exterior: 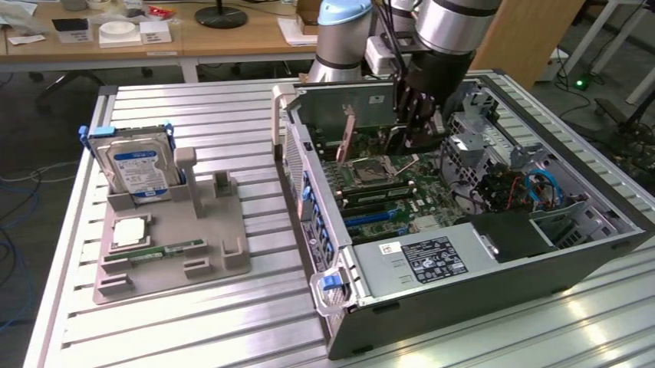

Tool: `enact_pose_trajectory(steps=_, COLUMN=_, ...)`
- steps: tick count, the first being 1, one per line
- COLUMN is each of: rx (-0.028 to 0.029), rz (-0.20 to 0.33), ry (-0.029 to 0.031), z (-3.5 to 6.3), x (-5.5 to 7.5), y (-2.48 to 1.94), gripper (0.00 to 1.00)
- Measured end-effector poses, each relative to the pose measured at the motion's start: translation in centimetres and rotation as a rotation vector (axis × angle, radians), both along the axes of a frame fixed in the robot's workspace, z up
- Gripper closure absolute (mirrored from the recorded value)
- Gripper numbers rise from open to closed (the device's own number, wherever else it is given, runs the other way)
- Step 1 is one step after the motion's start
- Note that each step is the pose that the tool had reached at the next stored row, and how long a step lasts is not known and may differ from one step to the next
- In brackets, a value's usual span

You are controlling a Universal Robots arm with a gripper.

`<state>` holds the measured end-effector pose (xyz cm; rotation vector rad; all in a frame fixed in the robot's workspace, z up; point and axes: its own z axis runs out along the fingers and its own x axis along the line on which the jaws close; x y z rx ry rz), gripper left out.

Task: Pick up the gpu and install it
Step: 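Insert the gpu into the slot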

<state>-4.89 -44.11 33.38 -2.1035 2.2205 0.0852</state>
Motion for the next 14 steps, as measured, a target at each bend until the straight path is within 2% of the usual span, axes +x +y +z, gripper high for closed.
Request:
enact_pose_trajectory(steps=8, rx=0.0001, rz=0.000, ry=-0.0001, z=-1.24, x=-0.4, y=-0.07, gripper=0.72)
enact_pose_trajectory(steps=14, rx=0.0002, rz=0.000, ry=-0.0001, z=-1.94, x=-0.4, y=-0.94, gripper=0.72)
